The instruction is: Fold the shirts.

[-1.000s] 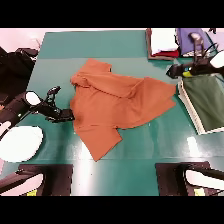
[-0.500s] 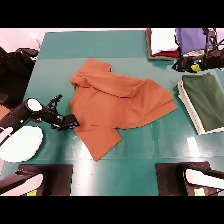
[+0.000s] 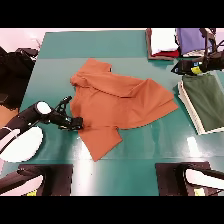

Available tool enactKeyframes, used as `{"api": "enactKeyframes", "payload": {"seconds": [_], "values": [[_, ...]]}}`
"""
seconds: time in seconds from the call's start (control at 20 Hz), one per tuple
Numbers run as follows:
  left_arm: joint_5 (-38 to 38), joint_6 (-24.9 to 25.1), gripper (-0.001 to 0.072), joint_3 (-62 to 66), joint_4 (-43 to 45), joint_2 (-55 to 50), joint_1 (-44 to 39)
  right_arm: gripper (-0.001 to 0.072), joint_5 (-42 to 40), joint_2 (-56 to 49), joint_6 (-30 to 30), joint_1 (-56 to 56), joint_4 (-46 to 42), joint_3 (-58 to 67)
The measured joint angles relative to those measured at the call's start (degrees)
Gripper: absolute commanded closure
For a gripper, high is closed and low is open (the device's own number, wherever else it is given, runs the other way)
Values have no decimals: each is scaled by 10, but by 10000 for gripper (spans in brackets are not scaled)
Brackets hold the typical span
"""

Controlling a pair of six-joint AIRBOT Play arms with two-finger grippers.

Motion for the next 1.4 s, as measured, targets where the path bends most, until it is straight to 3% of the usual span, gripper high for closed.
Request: {"api": "enactKeyframes", "payload": {"seconds": [0.15,0.25,0.3,0.5,0.55,0.85,1.05,1.1,1.4], "values": [[-16,-7,685,64,31,1,-4,257,33,11,-3,-42,-1,-56],[-22,-11,685,109,50,1,-5,171,50,17,-5,-86,-2,-116],[-26,-13,684,129,57,1,-6,172,55,18,-5,-111,-2,-150],[-33,-15,685,172,69,1,-6,215,57,6,-20,-192,19,-264],[-35,-15,685,177,71,1,-6,260,50,0,-26,-202,32,-284],[-39,-16,684,188,72,1,-6,291,-35,-21,-61,-188,131,-340],[-40,-16,685,189,70,1,-6,668,-106,-26,-68,-138,141,-344],[-39,-16,685,189,70,1,-6,696,-117,-26,-71,-126,143,-345],[-49,-17,685,243,77,31,-7,697,-133,50,-108,-86,146,-320]]}}
